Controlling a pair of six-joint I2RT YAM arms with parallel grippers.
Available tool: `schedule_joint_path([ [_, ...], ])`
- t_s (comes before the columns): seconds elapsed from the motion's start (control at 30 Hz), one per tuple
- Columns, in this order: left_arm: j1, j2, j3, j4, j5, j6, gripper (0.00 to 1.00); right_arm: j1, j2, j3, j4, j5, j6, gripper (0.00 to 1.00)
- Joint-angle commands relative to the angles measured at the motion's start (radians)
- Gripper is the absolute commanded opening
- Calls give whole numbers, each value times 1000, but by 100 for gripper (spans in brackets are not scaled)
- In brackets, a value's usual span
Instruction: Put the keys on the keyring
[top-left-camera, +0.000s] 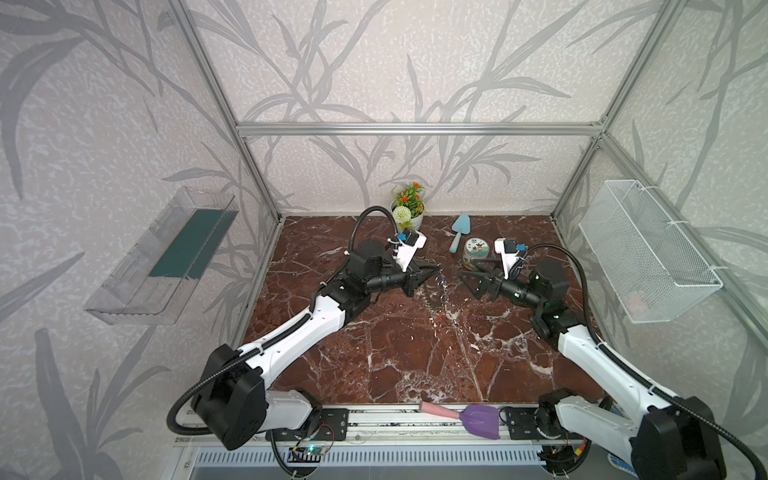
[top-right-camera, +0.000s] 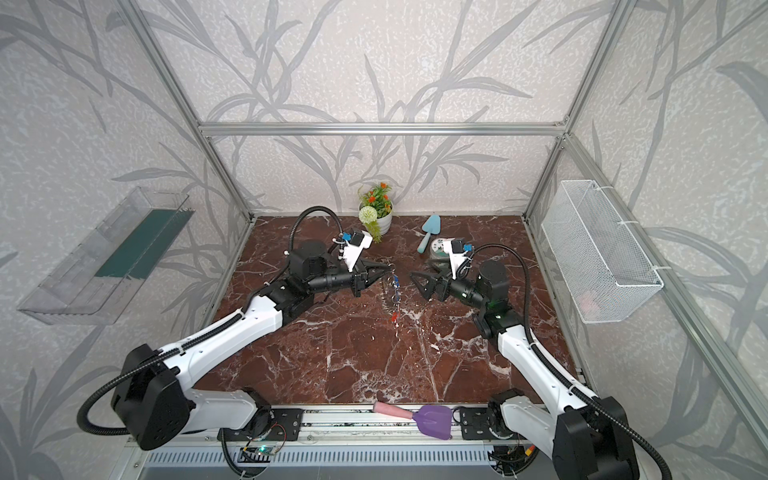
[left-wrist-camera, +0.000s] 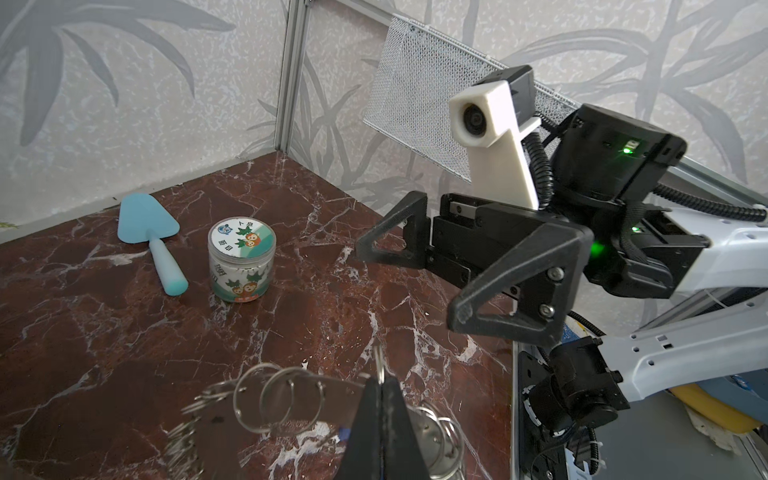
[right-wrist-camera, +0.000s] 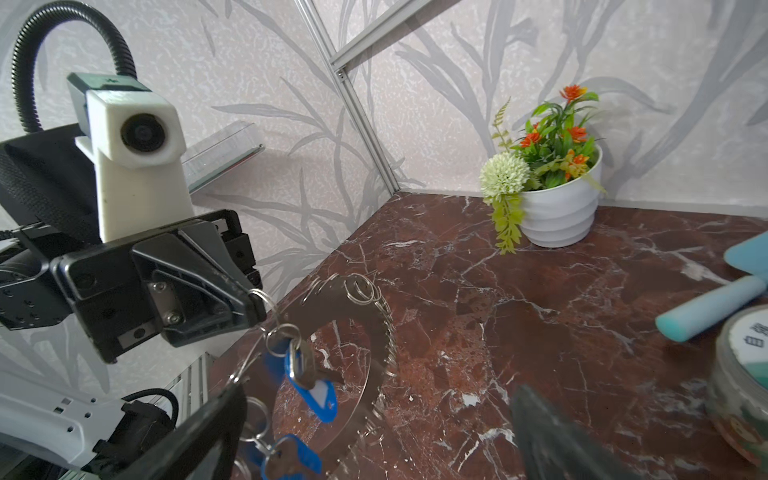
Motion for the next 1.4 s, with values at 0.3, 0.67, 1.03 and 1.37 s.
schedule_joint_path([
  [0.3,-29,270,131,152,-25,-73,0,-37,-143,-21,-271,254,-75,99],
  [0.67,-5,285,-73,225,-66,-154,0,-38,-145,-43,-232,218,-51,99],
  [1.03,35,120,-286,187,-197,-195,10,-37,-95,-66,-142,188,-11,99],
  [1.37,214,-160,-316,-57,-444,-294,99,-39,-168,13,-297,311,-66,99],
])
